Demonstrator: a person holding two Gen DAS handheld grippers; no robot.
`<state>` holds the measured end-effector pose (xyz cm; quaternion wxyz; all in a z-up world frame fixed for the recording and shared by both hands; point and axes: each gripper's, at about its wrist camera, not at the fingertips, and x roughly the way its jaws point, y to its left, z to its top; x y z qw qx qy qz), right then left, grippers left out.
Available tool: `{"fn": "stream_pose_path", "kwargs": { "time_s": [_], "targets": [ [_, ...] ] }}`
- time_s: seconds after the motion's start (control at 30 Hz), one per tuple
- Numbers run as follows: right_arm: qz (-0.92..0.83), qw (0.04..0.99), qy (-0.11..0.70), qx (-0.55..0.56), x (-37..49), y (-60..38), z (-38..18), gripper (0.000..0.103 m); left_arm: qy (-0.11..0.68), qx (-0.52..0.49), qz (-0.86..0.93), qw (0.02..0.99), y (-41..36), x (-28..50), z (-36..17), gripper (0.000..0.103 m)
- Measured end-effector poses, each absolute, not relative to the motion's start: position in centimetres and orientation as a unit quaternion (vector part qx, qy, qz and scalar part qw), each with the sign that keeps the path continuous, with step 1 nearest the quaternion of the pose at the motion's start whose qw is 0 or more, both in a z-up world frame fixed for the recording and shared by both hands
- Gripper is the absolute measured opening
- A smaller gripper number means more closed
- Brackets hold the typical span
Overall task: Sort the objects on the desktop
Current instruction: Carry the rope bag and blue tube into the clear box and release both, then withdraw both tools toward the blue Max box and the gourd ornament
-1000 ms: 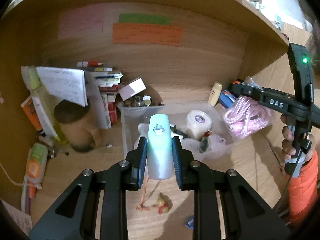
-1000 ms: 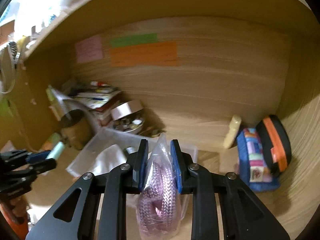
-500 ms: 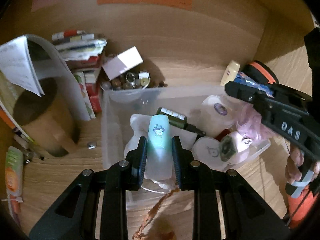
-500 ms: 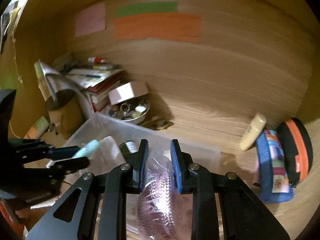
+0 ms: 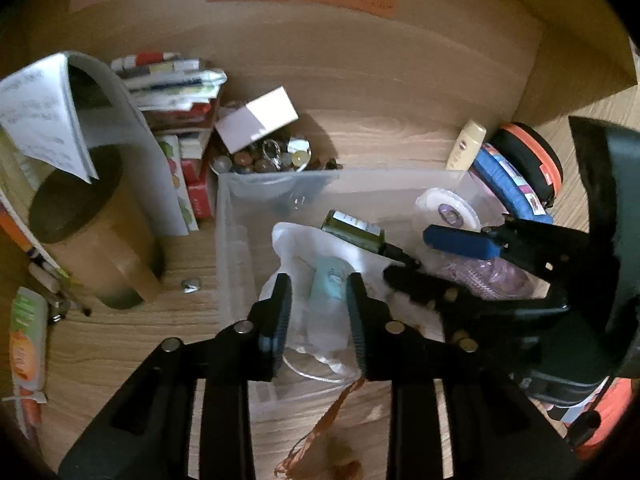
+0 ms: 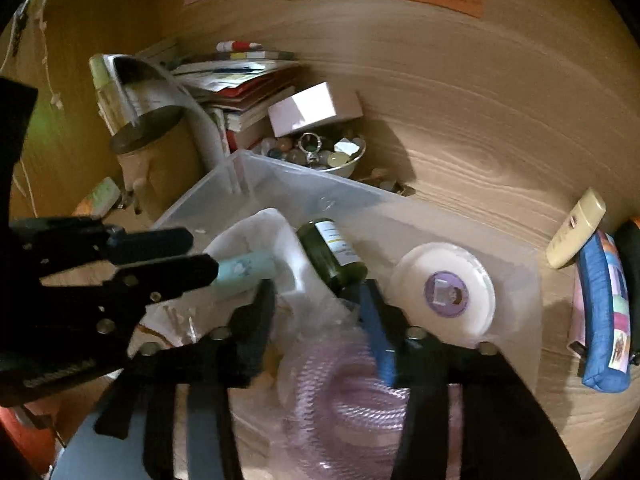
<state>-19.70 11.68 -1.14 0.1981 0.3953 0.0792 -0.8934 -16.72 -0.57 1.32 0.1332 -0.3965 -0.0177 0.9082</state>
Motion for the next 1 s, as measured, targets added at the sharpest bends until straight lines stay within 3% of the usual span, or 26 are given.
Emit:
{"fn": "stream_pose_path", "kwargs": {
  "time_s": [0.17, 0.33, 0.73, 1.0],
  "targets": [
    [-0.9, 0.187, 0.084, 0.384, -18.6, 11.7, -0.5, 0.066, -0.021, -0.385, 0.914, 0.129, -1.4, -15.7, 2.3, 0.038],
    [-0.912, 0.169, 0.084, 0.365, -17.2, 12.7, 0.6, 0.081, -0.009, -0.367, 0.923, 0.116, -1.3, -14.5, 3.3, 0.054],
    [-0.926, 0.133, 0.117, 0.333, -12.8, 13.7, 2.2, 0.086, 0.015, -0.33, 0.94, 0.086, -0.9, -10.6, 5.1, 0.089],
    [-0.93, 0.132, 0.117, 0.324, -9.5, 14.3, 2.4, 0.087, 0.014, -0.328, 0.943, 0.06, -1.3, -8.5, 5.4, 0.098]
  ]
}}
